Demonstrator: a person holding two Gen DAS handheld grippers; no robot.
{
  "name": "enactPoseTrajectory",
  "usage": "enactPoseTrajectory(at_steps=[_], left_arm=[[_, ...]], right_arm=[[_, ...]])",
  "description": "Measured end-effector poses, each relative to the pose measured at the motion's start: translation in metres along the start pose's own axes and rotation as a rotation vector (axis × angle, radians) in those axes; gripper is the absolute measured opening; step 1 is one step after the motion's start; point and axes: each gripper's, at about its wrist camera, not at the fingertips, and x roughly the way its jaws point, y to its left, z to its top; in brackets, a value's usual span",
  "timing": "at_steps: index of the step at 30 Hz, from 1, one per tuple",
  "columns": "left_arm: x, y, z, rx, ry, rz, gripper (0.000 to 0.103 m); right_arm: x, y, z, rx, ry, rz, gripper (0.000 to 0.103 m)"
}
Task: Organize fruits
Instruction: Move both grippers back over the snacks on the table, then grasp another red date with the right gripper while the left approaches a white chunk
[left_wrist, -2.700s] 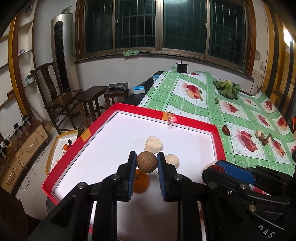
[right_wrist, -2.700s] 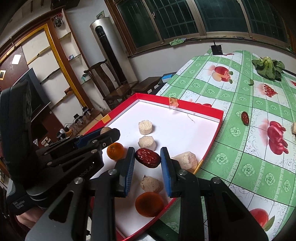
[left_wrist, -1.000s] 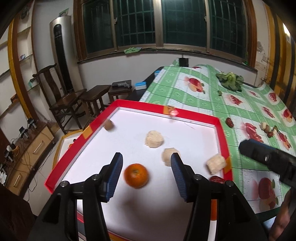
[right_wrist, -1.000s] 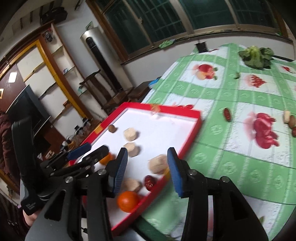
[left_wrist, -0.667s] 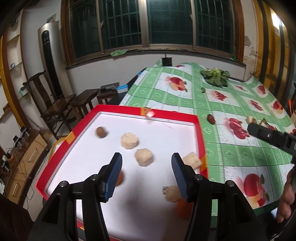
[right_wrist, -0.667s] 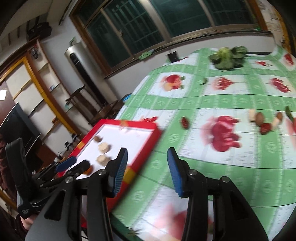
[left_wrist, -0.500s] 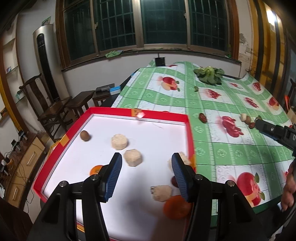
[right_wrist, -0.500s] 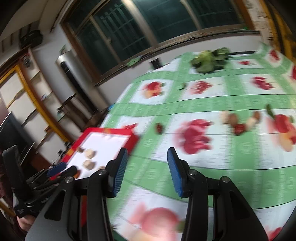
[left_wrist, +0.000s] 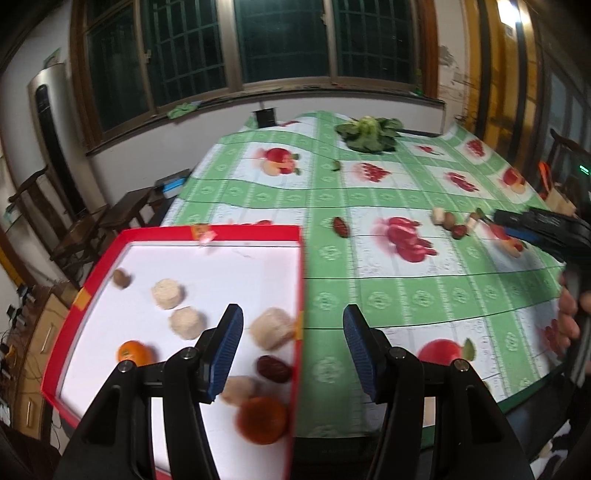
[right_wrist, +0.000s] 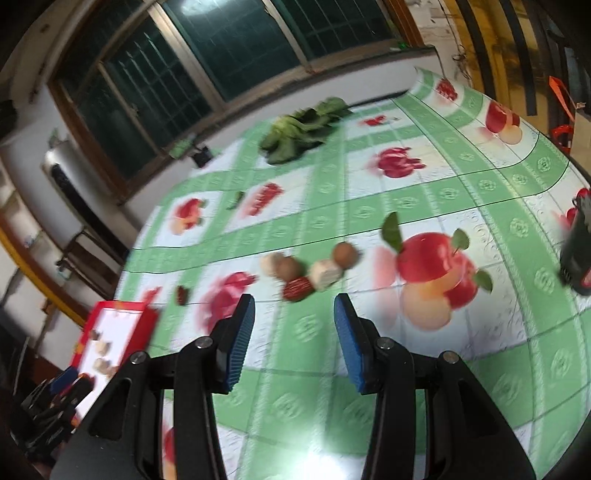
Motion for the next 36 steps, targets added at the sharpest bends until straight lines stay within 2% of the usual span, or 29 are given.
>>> enactPoseTrajectory(at_steps=[3, 6, 9, 22, 24, 25, 28, 30, 31, 36], left_arm=[[0.001, -0.007, 0.003, 0.004, 0.006, -0.016, 0.057], [0.005, -0.01, 0.007, 0.009, 0.01, -0.008, 0.057], [0.008, -0.007, 0.012, 0.003, 0.013, -0.001, 0.057], [0.016, 0.004, 0.012, -0.014, 0.036, 0.007, 0.057], [0.016, 0.005, 0.012, -0.014, 0.038, 0.001, 0.057], [0.016, 0.006, 0.012, -0.014, 0.036, 0.0, 0.057], [0.015, 0.011, 0.012, -0.026, 0.033, 0.001, 0.057], [0.015, 0.014, 0.013, -0.032, 0.027, 0.004, 0.057], [0.016, 0.014, 0.013, -0.033, 0.027, 0.006, 0.057], [0.017, 0.001, 0.013, -0.012, 0.032, -0.017, 0.058]], right_arm=[[0.016, -0.004, 0.015, 0.012, 0.035, -0.018, 0.046], [0.027, 0.001, 0.023, 0.029, 0.063, 0.046, 0.046], [0.04, 0.02, 0.027, -0.016, 0.081, 0.07, 0.046], [0.104, 0.053, 0.062, -0.048, 0.128, 0.073, 0.046], [0.118, 0.049, 0.064, -0.034, 0.181, 0.067, 0.046], [0.125, 0.045, 0.062, -0.024, 0.234, 0.08, 0.046], [0.115, 0.04, 0.053, -0.012, 0.317, 0.176, 0.046], [0.092, 0.034, 0.043, 0.016, 0.387, 0.383, 0.046], [0.076, 0.031, 0.04, 0.008, 0.371, 0.438, 0.046], [0.03, -0.003, 0.04, -0.01, 0.197, 0.235, 0.046]])
